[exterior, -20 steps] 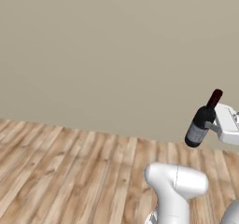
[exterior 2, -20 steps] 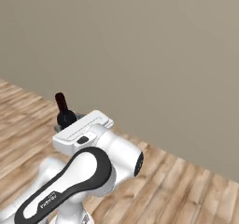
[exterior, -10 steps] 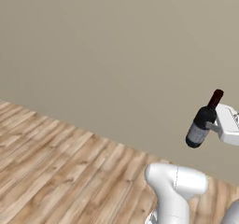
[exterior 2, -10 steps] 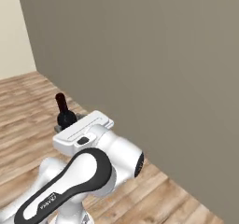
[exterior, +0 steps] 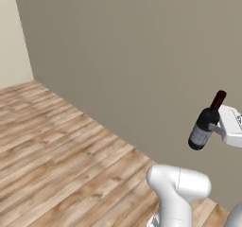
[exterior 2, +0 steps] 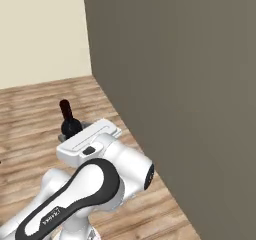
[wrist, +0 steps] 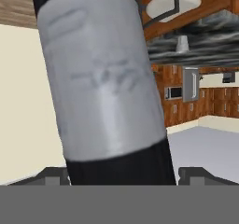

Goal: There is a wine glass and glass cup on the dining counter. Place the wine bottle next to the wine glass and the juice bottle next to the glass cup.

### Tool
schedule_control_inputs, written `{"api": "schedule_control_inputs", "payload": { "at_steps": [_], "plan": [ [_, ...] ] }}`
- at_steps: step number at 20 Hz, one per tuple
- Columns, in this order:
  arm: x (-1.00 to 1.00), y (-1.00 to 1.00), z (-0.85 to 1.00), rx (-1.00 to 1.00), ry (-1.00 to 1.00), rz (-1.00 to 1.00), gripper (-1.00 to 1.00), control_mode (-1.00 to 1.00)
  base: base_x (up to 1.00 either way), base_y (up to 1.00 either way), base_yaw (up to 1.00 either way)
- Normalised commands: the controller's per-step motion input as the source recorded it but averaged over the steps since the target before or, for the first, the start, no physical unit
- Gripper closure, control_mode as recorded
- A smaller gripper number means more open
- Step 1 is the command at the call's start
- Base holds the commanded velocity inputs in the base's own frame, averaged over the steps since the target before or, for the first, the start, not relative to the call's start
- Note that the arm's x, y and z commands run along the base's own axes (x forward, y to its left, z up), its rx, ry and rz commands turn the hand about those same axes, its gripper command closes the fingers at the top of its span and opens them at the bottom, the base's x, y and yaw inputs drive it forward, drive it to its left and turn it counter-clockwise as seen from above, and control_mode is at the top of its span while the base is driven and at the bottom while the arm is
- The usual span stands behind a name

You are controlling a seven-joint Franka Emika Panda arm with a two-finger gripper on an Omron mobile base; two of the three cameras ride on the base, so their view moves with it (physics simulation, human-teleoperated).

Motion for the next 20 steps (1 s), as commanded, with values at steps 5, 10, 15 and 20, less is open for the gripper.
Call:
{"api": "schedule_control_inputs", "payload": {
  "at_steps": [5,10,15,20],
  "plan": [
    [0.00,0.00,0.00,0.00,0.00,0.00,1.00,1.00,1.00,-0.25,0.52],
    [0.00,0.00,0.00,0.00,0.00,0.00,1.00,1.00,0.98,-0.42,0.41],
    [0.00,0.00,0.00,0.00,0.00,0.00,1.00,1.00,0.93,-0.51,0.33],
    [0.00,0.00,0.00,0.00,0.00,0.00,1.00,1.00,0.82,-0.59,0.34]
  ]
}}
